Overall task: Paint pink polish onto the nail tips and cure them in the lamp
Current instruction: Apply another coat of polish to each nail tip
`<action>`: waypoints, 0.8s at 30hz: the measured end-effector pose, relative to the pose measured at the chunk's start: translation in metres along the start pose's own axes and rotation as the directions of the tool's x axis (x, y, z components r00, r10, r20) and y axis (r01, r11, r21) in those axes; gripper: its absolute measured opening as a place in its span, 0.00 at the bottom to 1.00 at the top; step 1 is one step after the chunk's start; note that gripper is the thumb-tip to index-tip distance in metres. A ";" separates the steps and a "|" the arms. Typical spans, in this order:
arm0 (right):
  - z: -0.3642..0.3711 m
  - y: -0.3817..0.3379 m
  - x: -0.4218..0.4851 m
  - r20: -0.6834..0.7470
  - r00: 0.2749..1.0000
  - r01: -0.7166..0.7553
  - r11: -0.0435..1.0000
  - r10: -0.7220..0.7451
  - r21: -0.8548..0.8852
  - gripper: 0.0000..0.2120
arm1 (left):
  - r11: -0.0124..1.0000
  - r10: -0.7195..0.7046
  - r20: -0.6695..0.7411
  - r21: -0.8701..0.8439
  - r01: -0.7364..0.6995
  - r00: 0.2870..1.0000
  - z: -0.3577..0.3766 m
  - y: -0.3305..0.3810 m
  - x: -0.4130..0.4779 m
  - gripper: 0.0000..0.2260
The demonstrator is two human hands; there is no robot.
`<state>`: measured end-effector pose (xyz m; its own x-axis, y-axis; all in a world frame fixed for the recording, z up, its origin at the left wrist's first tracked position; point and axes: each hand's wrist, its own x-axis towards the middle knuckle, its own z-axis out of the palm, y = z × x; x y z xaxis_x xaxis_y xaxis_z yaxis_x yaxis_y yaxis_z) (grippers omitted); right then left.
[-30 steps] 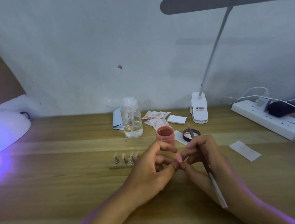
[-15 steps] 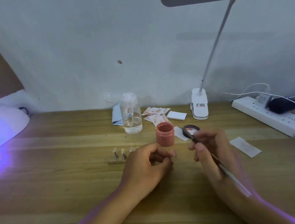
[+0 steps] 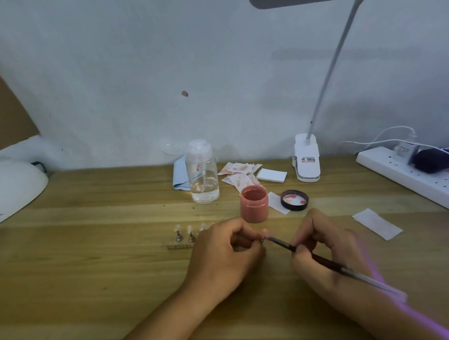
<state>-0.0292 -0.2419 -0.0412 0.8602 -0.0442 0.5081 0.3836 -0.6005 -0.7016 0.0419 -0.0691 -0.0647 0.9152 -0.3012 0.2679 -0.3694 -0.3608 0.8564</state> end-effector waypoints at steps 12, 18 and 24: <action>0.001 -0.005 0.001 -0.010 1.000 0.023 1.000 -0.023 0.009 0.05 | 0.999 -0.023 -0.010 0.022 0.024 1.000 0.000 0.003 -0.001 0.04; 0.001 -0.005 0.001 -0.046 0.999 0.009 1.000 -0.008 0.018 0.06 | 0.999 -0.026 0.000 0.035 0.026 1.000 0.000 0.005 -0.002 0.04; 0.001 -0.004 0.001 0.009 1.000 -0.025 1.000 0.025 0.011 0.10 | 0.998 0.006 -0.005 0.062 -0.006 1.000 -0.001 0.006 -0.003 0.06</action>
<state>-0.0291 -0.2389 -0.0388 0.8726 -0.0517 0.4856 0.3655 -0.5902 -0.7197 0.0369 -0.0697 -0.0603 0.9137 -0.2987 0.2757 -0.3841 -0.4129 0.8258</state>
